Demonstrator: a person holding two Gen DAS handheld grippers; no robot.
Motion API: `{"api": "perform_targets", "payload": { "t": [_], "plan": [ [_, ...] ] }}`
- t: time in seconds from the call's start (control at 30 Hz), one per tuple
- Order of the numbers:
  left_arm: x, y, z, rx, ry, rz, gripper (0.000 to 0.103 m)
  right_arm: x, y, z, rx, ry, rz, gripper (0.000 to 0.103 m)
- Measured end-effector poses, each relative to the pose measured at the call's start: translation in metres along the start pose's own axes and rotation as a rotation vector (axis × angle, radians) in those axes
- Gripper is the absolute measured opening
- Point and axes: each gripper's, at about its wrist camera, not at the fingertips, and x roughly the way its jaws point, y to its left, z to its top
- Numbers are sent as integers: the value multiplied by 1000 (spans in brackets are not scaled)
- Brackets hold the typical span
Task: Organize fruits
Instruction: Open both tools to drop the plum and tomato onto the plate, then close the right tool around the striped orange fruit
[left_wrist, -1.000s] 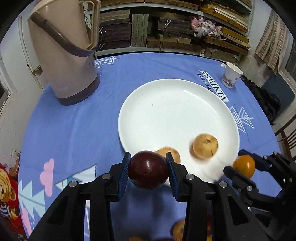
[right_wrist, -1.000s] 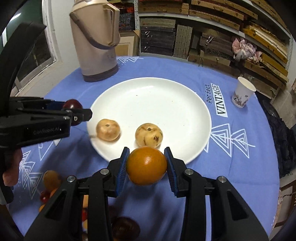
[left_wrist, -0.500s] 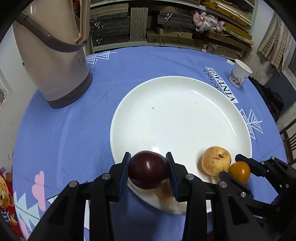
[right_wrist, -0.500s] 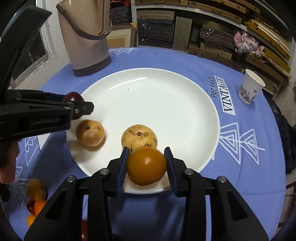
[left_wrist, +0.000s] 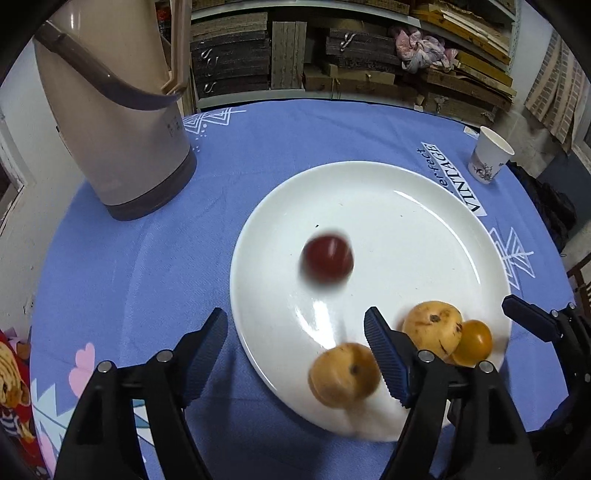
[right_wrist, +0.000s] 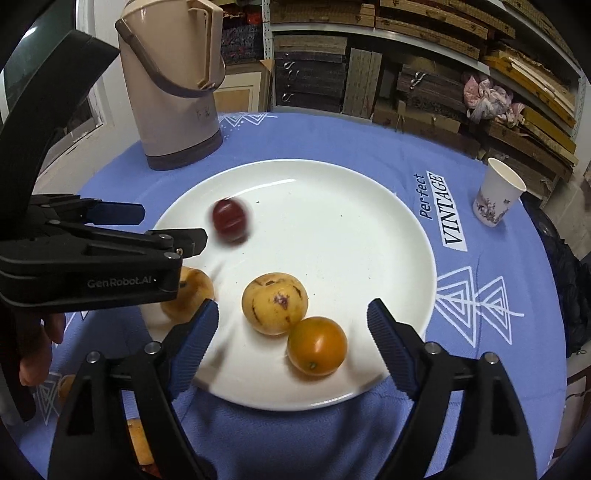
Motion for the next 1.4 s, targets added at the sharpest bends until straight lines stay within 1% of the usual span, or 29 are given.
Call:
{"api": "perform_targets", "payload": {
  "t": [0.13,0.33,0.37,0.43,0.47,0.6,0.7,0.73,0.8,0.83,0.87,0.9,0.97,1.03,1.17,1.27,1.3,1.4],
  "plan": [
    [-11,-4,-6,20,-9,6,77,-16,0,-6,12,-19,-5,84],
    [-41,-8,-22,43,-40,7,78,-48,1,-22,37,-56,-10,88],
    [-49,-9,-27,43,-48,3,79,-55,1,-25,42,-65,-17,92],
    [-58,-10,-33,47,-60,-1,81,-68,2,-33,52,-84,-27,95],
    [-63,-11,-37,52,-67,1,82,-72,2,-36,59,-88,-28,95],
    [-82,-12,-54,60,-84,0,82,-90,3,-51,88,-88,-36,96],
    [-92,-10,-67,57,-85,4,82,-106,6,-64,102,-95,-68,97],
    [-96,-8,-73,54,-87,2,82,-115,8,-71,106,-110,-97,98],
    [-101,-6,-85,53,-97,10,85,-131,13,-84,92,-170,-182,99],
    [-104,-5,-92,55,-105,18,86,-142,19,-95,77,-207,-248,99],
    [-105,-5,-100,62,-111,22,88,-146,21,-100,65,-223,-270,99],
    [-108,-4,-107,69,-112,22,88,-150,24,-108,47,-235,-274,99],
    [-110,-4,-121,84,-103,23,88,-152,28,-122,30,-198,-201,99],
    [-110,-3,-137,89,-96,20,88,-150,29,-135,34,-157,-152,99],
    [-110,1,-160,99,-82,39,88,-148,29,-151,50,-105,-116,99],
    [-105,4,-180,114,-23,26,88,-147,29,-160,69,-74,-107,99],
    [-104,5,-186,123,-17,27,88,-148,30,-163,70,-68,-93,99],
    [-106,6,-201,136,-9,28,88,-150,39,-173,40,-41,-64,99]
  ]
}}
